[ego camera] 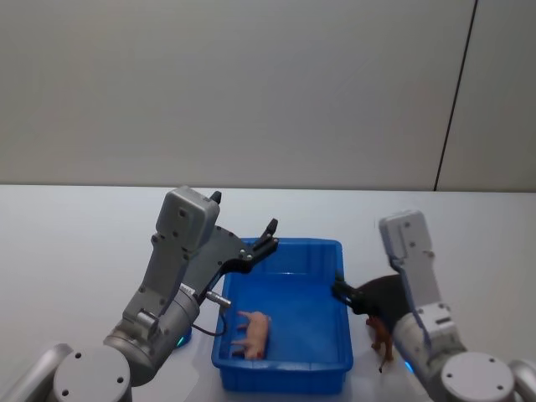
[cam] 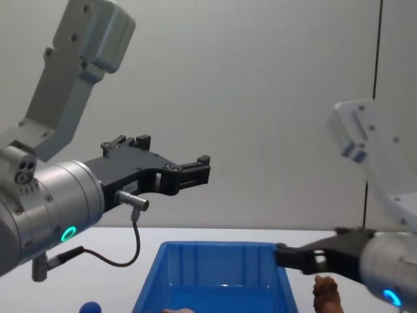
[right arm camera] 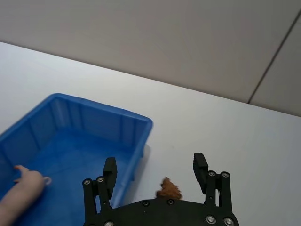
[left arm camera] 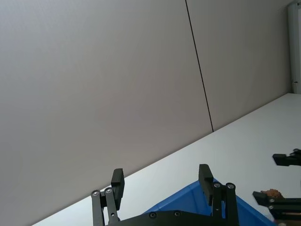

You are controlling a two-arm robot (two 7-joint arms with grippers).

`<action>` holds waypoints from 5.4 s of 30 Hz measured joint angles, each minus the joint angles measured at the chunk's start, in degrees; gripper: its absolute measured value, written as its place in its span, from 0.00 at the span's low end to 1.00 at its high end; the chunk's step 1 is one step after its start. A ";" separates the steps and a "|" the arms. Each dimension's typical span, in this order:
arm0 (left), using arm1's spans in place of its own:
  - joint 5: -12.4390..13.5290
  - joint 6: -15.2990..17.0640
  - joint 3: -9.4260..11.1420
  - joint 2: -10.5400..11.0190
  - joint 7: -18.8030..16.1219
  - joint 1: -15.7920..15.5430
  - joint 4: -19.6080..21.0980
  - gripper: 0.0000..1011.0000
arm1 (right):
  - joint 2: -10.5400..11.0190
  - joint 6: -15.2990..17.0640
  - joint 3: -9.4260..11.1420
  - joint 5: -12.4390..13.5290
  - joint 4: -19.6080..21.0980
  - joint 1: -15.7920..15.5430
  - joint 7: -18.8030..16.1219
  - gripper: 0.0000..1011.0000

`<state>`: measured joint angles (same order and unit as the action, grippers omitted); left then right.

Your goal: Pick up the two dolls from the table and place them into the box.

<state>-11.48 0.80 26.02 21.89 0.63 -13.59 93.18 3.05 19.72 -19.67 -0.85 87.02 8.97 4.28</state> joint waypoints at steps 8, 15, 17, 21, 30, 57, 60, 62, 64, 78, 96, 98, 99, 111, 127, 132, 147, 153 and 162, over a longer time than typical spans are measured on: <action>0.00 0.00 0.00 0.00 0.00 0.00 0.00 0.99 | 1.36 0.55 0.70 -0.13 1.54 -2.24 2.51 0.99; 0.00 0.00 0.00 0.00 0.00 0.00 0.00 0.99 | 2.32 0.63 1.29 0.26 1.57 -3.77 2.57 0.99; 0.00 0.00 0.00 0.00 0.00 0.00 0.00 0.99 | 2.44 0.59 1.36 0.49 1.30 -3.95 2.12 0.99; 0.00 0.00 0.00 0.00 0.00 0.00 0.00 0.99 | 2.68 0.35 1.57 1.17 0.24 -4.30 0.86 0.99; 0.00 0.00 0.00 0.00 0.00 0.00 0.00 0.99 | 2.71 0.14 1.90 2.53 -2.56 -4.33 -1.30 0.95; 0.00 0.00 0.00 0.00 0.00 0.00 0.00 0.99 | 1.57 -4.82 2.22 2.16 -7.58 -2.39 -3.67 0.28; 0.00 0.00 0.00 0.00 0.00 0.00 0.00 0.99 | 1.52 -5.40 2.20 1.88 -6.92 -2.33 -3.73 0.28; 0.00 0.00 0.00 0.00 0.00 0.00 0.00 0.99 | 1.48 -5.92 2.20 1.64 -6.31 -2.29 -3.74 0.28; 0.00 0.00 0.00 0.00 0.00 0.00 0.00 0.99 | 1.44 -6.20 2.20 1.50 -5.91 -2.26 -3.74 0.28; 0.00 0.00 0.00 0.00 0.00 0.00 0.00 0.99 | 0.39 -8.32 1.80 0.77 -3.33 -0.56 -6.80 0.28; 0.00 0.00 0.00 0.00 0.00 0.00 0.00 0.99 | -3.82 -6.92 -0.16 -0.33 -10.32 5.47 -12.58 0.57; 0.00 0.00 0.00 0.00 0.00 0.00 0.00 0.99 | -4.20 -6.76 -0.30 -0.39 -11.05 5.97 -12.57 0.64; 0.00 0.00 0.00 0.00 0.00 0.00 0.00 0.99 | -4.29 -6.73 -0.32 -0.40 -11.21 6.08 -12.53 0.67; 0.00 0.00 0.00 0.00 0.00 0.00 0.00 0.99 | -4.50 -6.36 0.06 0.01 -10.21 5.70 -7.67 0.99; 0.00 0.00 0.00 0.00 -0.01 0.00 0.00 0.99 | -0.98 -5.86 2.53 1.65 -1.15 -0.07 0.68 0.99; 0.00 0.00 -0.01 0.00 0.00 0.01 0.00 0.99 | -0.28 -5.59 2.99 1.92 0.57 -1.26 1.96 0.99; -3.09 2.24 -1.47 2.75 -1.52 2.62 2.10 0.99 | 0.84 -5.23 3.67 2.37 3.30 -3.13 3.94 0.99; -5.82 4.18 -2.55 4.62 -1.70 4.09 2.79 0.99 | 1.04 -5.17 3.79 2.43 3.77 -3.43 4.26 0.99; -9.70 7.74 -4.09 6.76 -0.06 5.22 2.36 0.99 | 1.19 -5.12 3.89 2.50 4.11 -3.68 4.52 0.99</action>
<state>-21.18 8.53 21.93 28.66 0.57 -8.37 95.54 4.24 14.60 -15.78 1.64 91.12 5.28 8.80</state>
